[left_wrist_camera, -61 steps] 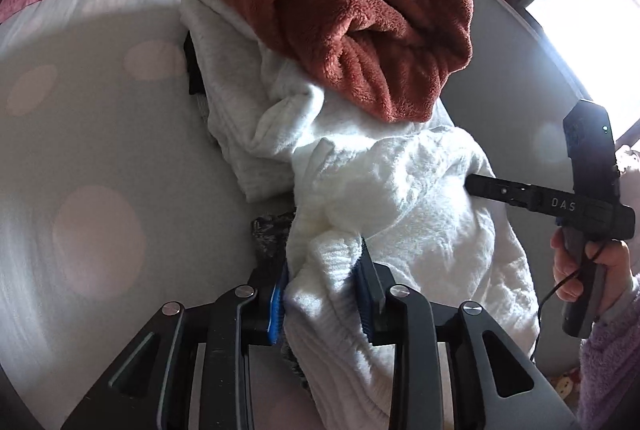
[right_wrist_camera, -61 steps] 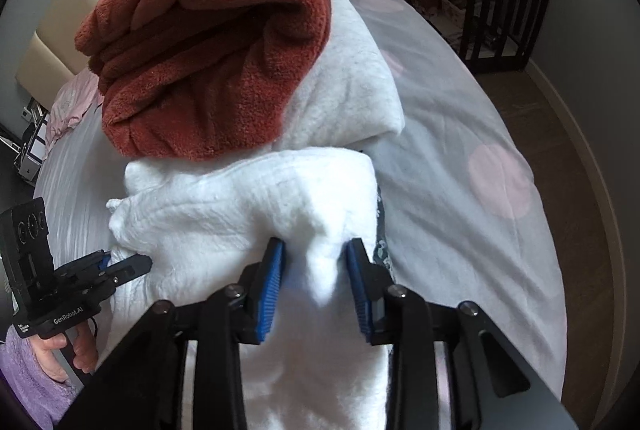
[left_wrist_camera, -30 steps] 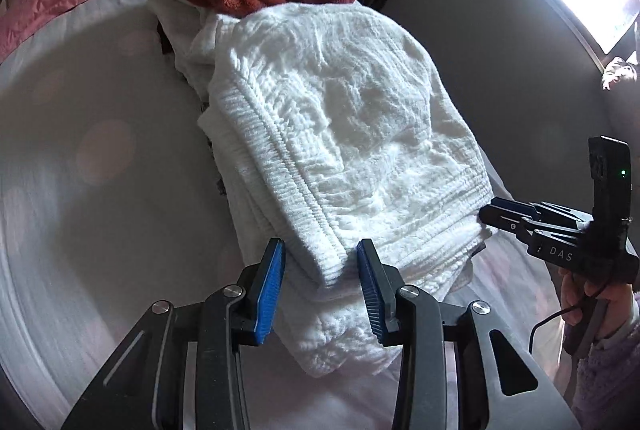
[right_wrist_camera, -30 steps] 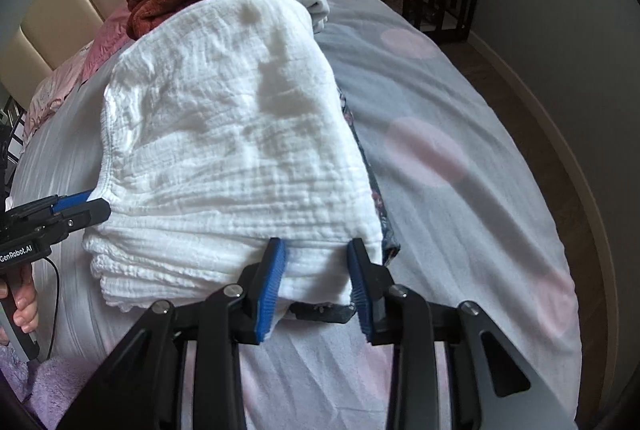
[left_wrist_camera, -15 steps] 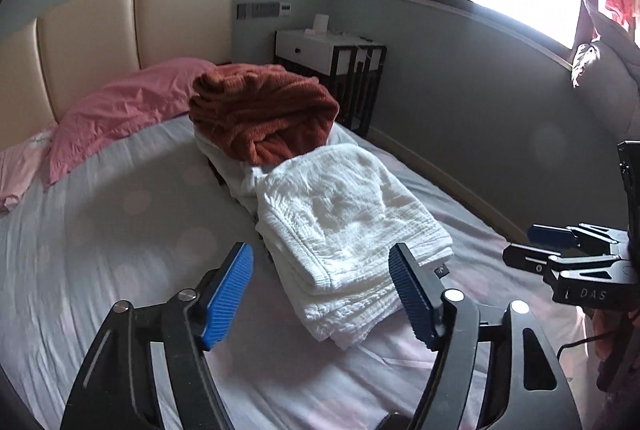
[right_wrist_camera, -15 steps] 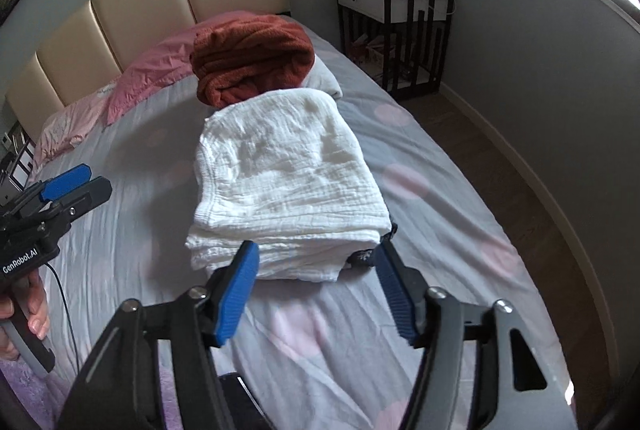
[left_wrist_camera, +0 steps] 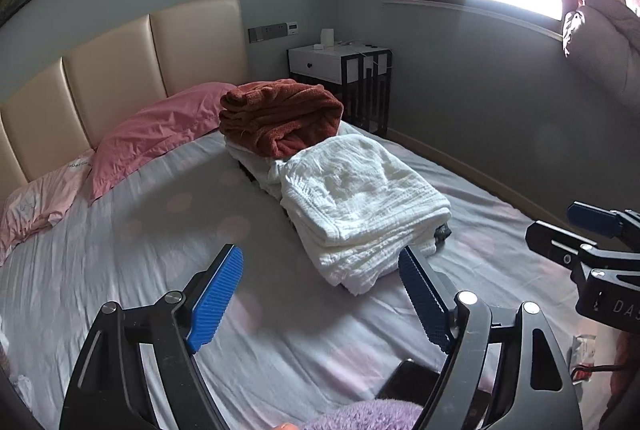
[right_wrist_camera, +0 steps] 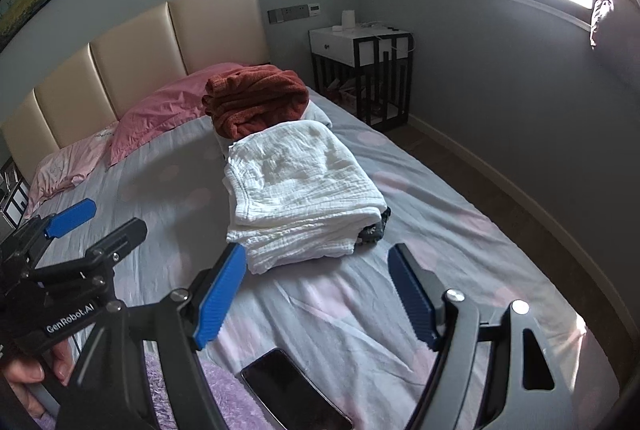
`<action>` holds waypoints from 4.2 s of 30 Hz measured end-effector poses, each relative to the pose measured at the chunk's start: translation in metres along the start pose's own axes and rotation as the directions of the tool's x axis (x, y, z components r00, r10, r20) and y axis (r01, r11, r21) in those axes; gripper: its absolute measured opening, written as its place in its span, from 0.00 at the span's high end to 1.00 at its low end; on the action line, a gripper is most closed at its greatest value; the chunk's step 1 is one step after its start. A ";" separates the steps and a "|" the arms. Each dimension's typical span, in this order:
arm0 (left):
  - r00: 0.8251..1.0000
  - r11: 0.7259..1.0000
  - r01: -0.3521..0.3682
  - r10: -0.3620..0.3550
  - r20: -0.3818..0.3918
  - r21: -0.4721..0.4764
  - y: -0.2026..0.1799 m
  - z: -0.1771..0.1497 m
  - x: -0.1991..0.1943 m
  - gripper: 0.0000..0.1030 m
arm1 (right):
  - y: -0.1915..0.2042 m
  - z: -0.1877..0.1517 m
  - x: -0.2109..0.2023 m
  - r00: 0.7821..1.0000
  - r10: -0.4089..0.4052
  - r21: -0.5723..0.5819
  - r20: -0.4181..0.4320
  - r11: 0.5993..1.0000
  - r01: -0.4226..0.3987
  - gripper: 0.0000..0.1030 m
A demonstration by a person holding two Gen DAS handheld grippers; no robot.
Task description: Fold clothes
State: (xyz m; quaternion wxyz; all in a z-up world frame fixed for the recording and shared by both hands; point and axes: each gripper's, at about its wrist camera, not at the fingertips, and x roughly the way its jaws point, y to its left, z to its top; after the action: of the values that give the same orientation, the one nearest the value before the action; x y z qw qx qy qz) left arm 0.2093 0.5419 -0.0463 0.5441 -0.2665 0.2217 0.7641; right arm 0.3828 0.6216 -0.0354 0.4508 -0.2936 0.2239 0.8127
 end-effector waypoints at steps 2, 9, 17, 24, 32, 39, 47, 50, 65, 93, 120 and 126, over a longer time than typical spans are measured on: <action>1.000 1.000 0.007 -0.007 -0.013 -0.007 0.000 -0.011 -0.001 0.21 | 0.003 -0.010 -0.003 1.000 -0.015 0.000 0.001 1.000 0.015 0.29; 0.999 0.999 0.038 -0.039 -0.031 -0.025 -0.001 -0.036 -0.005 0.21 | 0.013 -0.038 -0.010 0.999 -0.043 0.013 0.010 0.999 0.043 0.29; 0.998 0.998 0.047 -0.048 -0.032 -0.041 0.002 -0.046 -0.010 0.21 | 0.027 -0.049 -0.015 0.999 -0.037 -0.012 0.007 0.999 0.037 0.29; 0.999 0.998 0.037 -0.039 -0.027 -0.057 0.008 -0.047 -0.017 0.21 | 0.037 -0.050 -0.022 0.999 -0.033 -0.035 0.015 0.999 0.034 0.29; 0.999 0.997 0.041 -0.043 -0.024 -0.063 0.010 -0.048 -0.021 0.21 | 0.041 -0.052 -0.028 0.999 -0.035 -0.049 0.017 0.998 0.036 0.29; 0.999 0.997 0.039 -0.041 -0.028 -0.070 0.011 -0.048 -0.023 0.21 | 0.042 -0.052 -0.028 1.000 -0.028 -0.053 0.013 0.998 0.029 0.29; 0.998 0.996 0.041 -0.044 -0.033 -0.079 0.013 -0.049 -0.022 0.21 | 0.045 -0.053 -0.028 1.000 -0.026 -0.058 0.008 0.998 0.026 0.29; 0.998 0.996 0.044 -0.047 -0.034 -0.078 0.013 -0.050 -0.023 0.21 | 0.045 -0.053 -0.027 1.000 -0.027 -0.060 0.008 0.998 0.027 0.29; 0.998 0.996 0.048 -0.051 -0.035 -0.081 0.012 -0.050 -0.025 0.21 | 0.046 -0.053 -0.030 1.000 -0.029 -0.062 0.010 0.998 0.030 0.29; 0.998 0.995 0.054 -0.057 -0.032 -0.085 0.013 -0.048 -0.029 0.21 | 0.055 -0.049 -0.033 1.000 -0.024 -0.087 0.016 0.996 0.025 0.29; 0.997 0.994 0.063 -0.065 -0.032 -0.087 0.016 -0.050 -0.031 0.21 | 0.059 -0.052 -0.034 1.000 -0.024 -0.091 0.014 0.996 0.025 0.29; 0.997 0.994 0.062 -0.065 -0.032 -0.088 0.015 -0.050 -0.031 0.21 | 0.059 -0.053 -0.035 1.000 -0.026 -0.092 0.014 0.995 0.027 0.29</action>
State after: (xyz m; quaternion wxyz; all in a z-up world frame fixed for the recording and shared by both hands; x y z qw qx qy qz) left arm 0.2112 0.4837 -0.0631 0.5522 -0.3102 0.1890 0.7504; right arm 0.3607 0.5381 -0.0443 0.4489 -0.3116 0.1794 0.8181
